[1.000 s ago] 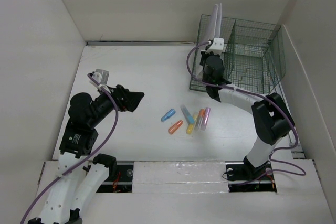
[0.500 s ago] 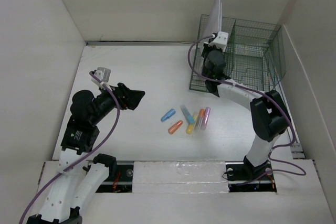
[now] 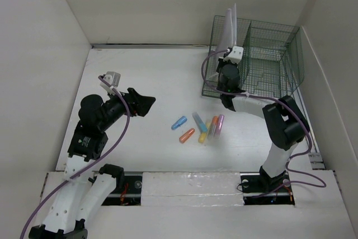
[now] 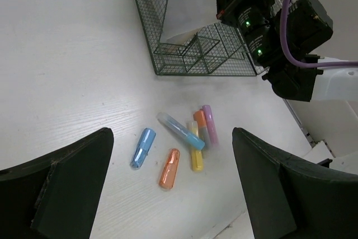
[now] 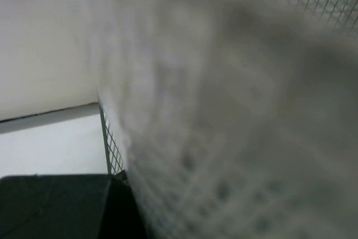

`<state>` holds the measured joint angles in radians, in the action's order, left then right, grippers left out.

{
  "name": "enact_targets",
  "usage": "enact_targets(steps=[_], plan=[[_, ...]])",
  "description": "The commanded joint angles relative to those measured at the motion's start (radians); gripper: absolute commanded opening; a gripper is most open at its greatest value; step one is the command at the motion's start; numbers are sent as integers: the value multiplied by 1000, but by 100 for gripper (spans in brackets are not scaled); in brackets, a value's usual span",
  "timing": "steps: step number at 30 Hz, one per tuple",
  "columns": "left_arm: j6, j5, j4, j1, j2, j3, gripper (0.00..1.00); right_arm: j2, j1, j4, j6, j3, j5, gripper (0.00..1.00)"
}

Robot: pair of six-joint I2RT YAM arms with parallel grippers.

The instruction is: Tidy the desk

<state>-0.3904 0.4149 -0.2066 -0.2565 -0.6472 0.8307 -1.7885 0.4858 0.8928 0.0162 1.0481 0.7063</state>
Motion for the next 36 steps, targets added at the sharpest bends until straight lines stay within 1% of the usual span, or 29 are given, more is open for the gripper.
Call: enact_targets(steps=[1,4,5,6,7,9,10,12,13,15,16,18,21,23,24,26,27,28,29,30,31,32,33,36], plan=[[2,7,55,-6,1,-5,83,11,2,18,-81,-7,19,0],[-1,9,59,-6,7,-5,83,17,2,-35,-111,6,10,0],[-2,10,56,-6,9,-7,83,18,2,-55,-116,22,9,2],[-4,9,56,-6,11,-7,83,24,2,-96,-127,32,5,8],[-5,10,59,-6,11,-7,83,31,2,-109,-131,38,5,20],[-5,10,58,-6,11,-5,83,52,2,-126,-131,39,1,35],[-5,13,59,-6,9,-5,83,82,2,-141,-134,46,-7,46],[-10,12,59,-6,9,-5,83,118,2,-195,-136,61,-27,55],[-11,10,64,-6,6,-8,83,158,2,-213,-137,66,-43,65],[-18,6,72,-6,-2,-8,83,204,-7,-279,-145,76,-57,79],[-21,2,72,-6,-12,-10,83,227,-7,-304,-147,84,-68,91],[-22,-7,72,-6,-26,-8,83,302,-7,-363,-159,81,-80,100],[-16,-25,65,-6,-51,-10,83,400,-7,-440,-180,58,-102,100],[-10,-39,61,-6,-72,-15,81,469,-7,-480,-202,34,-111,100],[-8,-39,62,-6,-77,-19,75,491,-7,-524,-211,26,-114,100],[-4,-30,65,-6,-95,-27,69,540,5,-566,-231,-18,-134,98],[-2,-19,68,-6,-101,-30,50,595,5,-604,-246,-36,-148,88],[-2,-11,69,-6,-114,-33,38,621,14,-626,-251,-52,-187,52],[4,-7,69,-6,-121,-36,32,647,31,-655,-260,-69,-198,32],[7,5,64,-6,-126,-36,26,673,43,-708,-277,-106,-203,17],[22,21,58,-6,-150,-38,20,740,66,-768,-291,-147,-241,0],[22,21,58,-6,-150,-39,20,741,76,-769,-291,-148,-242,0],[34,31,56,-6,-155,-42,17,758,76,-834,-301,-186,-264,0],[54,58,47,-6,-178,-47,16,807,95,-972,-340,-239,-388,0]])
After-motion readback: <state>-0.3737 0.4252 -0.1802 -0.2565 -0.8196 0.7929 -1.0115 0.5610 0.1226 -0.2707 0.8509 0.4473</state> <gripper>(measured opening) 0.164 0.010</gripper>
